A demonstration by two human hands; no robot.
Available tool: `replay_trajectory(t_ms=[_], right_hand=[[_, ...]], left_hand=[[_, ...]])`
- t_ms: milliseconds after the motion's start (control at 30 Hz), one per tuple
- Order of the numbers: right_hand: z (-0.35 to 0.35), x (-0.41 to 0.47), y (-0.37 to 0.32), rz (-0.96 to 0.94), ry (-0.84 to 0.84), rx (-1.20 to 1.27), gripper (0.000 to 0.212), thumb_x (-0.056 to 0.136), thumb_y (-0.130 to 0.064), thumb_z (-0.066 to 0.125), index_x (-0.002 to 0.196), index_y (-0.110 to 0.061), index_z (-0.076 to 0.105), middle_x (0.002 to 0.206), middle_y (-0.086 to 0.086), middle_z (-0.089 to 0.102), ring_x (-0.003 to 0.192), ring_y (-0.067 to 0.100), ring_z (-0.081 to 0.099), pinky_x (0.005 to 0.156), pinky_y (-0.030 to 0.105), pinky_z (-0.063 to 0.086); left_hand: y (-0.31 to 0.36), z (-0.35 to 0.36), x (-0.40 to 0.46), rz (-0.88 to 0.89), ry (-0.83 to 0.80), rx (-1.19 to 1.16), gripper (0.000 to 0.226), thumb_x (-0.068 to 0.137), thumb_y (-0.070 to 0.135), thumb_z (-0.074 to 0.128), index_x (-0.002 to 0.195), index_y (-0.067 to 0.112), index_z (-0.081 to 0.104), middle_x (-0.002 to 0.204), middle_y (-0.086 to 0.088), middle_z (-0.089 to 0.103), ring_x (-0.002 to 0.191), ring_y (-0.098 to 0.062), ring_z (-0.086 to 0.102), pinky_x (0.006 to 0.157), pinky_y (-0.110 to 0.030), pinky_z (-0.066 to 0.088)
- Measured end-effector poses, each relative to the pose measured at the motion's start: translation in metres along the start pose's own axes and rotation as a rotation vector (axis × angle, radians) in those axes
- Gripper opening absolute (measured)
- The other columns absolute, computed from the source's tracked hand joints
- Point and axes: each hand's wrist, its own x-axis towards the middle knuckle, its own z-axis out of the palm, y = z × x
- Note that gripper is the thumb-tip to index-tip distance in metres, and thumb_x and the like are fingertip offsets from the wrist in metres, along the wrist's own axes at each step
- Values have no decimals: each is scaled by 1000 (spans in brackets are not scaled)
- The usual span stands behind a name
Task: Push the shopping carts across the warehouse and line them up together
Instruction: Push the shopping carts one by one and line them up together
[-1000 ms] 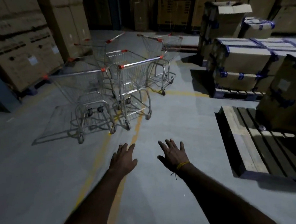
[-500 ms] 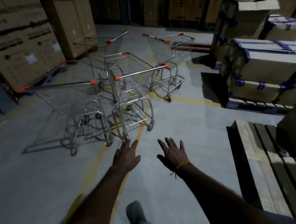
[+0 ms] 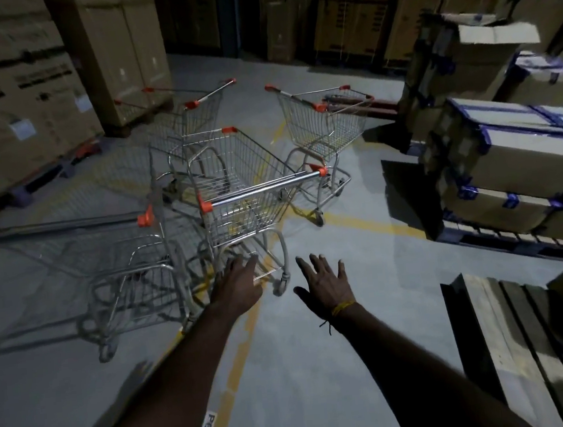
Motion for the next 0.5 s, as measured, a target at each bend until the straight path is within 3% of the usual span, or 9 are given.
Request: replay_trajectory(t_ms=[300, 500], right_hand=[[-14, 149, 45, -54, -34, -70, 70, 100, -50, 36, 155, -27, 0, 163, 7, 6, 150, 27, 3, 117, 59, 1], [-26, 271, 79, -190, -47, -79, 72, 99, -53, 37, 155, -28, -1, 163, 10, 3, 150, 28, 2, 117, 58, 3]], left_hand=[[1, -9, 134, -38, 49, 50, 77, 88, 38, 57, 153, 28, 17, 161, -9, 8, 147, -30, 11, 115, -54, 16], [-4, -2, 228, -167, 138, 40, 82, 86, 43, 61, 153, 32, 16, 163, -6, 1, 149, -27, 7, 115, -53, 16]])
